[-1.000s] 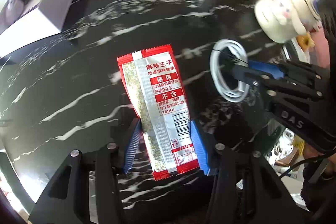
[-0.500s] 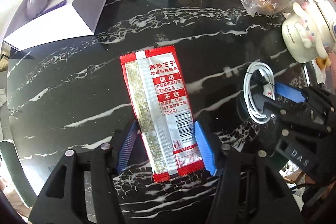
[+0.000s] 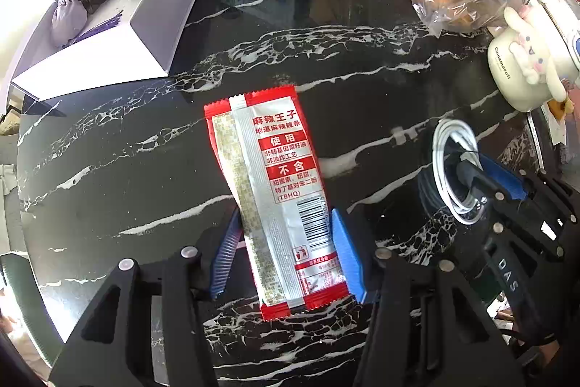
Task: Organize objects
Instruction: 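Lift the red packet with left tool while right tool lifts the cable toward the box, then lower the red packet with left tool while right tool lowers the cable into the box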
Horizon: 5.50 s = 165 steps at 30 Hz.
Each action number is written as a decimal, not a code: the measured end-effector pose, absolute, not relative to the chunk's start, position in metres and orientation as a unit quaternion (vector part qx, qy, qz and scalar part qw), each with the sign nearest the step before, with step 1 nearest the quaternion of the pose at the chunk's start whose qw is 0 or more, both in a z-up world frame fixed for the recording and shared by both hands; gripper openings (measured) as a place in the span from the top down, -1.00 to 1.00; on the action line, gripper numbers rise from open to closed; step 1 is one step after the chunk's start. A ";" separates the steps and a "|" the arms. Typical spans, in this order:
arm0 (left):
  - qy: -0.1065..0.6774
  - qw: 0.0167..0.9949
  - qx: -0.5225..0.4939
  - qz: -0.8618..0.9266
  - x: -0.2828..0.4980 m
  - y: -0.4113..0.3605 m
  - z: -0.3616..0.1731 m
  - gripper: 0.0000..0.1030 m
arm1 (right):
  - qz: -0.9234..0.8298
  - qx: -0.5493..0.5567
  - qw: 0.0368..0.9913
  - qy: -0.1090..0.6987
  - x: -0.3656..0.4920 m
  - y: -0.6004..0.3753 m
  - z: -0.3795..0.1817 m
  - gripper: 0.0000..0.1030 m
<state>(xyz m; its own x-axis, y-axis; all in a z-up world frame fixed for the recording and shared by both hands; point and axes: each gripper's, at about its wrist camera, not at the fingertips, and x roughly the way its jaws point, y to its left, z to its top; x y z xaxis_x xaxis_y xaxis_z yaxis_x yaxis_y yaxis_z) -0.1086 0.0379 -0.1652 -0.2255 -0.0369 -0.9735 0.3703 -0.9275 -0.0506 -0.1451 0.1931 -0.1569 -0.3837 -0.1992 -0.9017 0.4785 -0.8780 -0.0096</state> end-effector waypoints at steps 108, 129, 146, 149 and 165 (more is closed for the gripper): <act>0.172 0.204 0.524 -0.809 -0.155 -0.244 -0.056 0.13 | -0.752 0.437 0.441 0.223 -0.264 -0.086 -0.061 0.70; 0.180 0.189 0.530 -0.807 -0.183 -0.269 -0.111 0.13 | -0.750 0.453 0.429 0.221 -0.286 -0.109 -0.101 0.70; 0.203 0.168 0.553 -0.790 -0.172 -0.259 -0.150 0.13 | -0.733 0.472 0.430 0.233 -0.269 -0.104 -0.123 0.70; 0.200 0.164 0.555 -0.791 -0.172 -0.259 -0.152 0.12 | -0.732 0.473 0.431 0.234 -0.267 -0.106 -0.127 0.70; 0.218 0.166 0.557 -0.784 -0.169 -0.266 -0.170 0.10 | -0.722 0.480 0.436 0.242 -0.267 -0.114 -0.133 0.70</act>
